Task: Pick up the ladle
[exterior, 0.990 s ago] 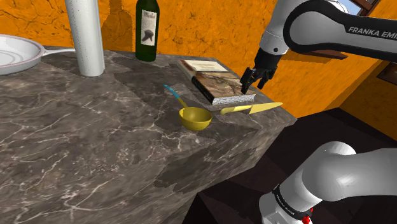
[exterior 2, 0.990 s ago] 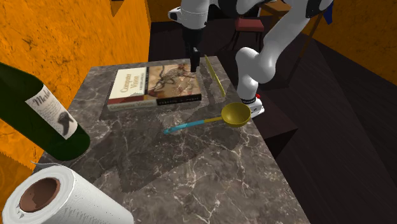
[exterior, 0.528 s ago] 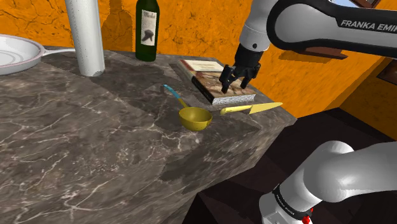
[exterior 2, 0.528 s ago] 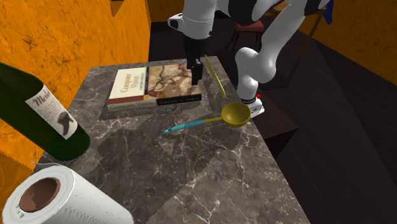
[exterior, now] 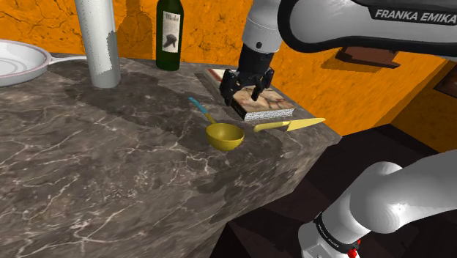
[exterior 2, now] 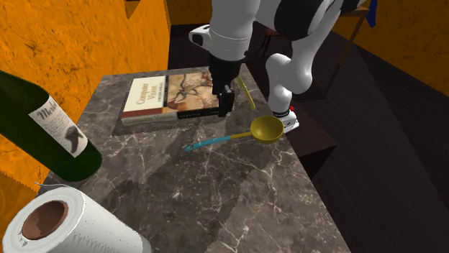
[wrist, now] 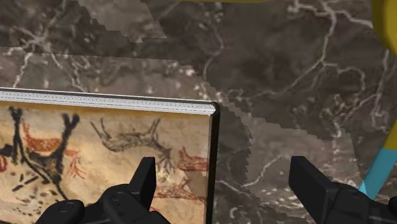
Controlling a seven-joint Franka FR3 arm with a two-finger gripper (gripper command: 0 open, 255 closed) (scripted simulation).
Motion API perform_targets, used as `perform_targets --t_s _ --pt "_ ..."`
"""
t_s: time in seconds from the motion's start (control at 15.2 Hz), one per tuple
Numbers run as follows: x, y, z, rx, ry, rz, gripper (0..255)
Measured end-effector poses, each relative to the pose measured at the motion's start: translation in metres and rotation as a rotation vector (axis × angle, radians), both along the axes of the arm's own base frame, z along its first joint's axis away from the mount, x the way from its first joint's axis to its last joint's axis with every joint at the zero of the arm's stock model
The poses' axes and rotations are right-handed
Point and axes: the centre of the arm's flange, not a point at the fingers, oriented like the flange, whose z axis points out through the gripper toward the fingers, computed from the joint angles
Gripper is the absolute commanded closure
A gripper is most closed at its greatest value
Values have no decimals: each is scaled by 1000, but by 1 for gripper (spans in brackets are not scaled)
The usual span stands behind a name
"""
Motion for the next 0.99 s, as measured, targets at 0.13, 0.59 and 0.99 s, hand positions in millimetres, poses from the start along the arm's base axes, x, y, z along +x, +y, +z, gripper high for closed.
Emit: perform_targets --t_s 0.13,0.59,0.99 --pt "4 28 1 2 -8 -2 0" --pt "22 103 6 10 -33 -12 0" --pt "23 107 -23 11 -34 -14 0"
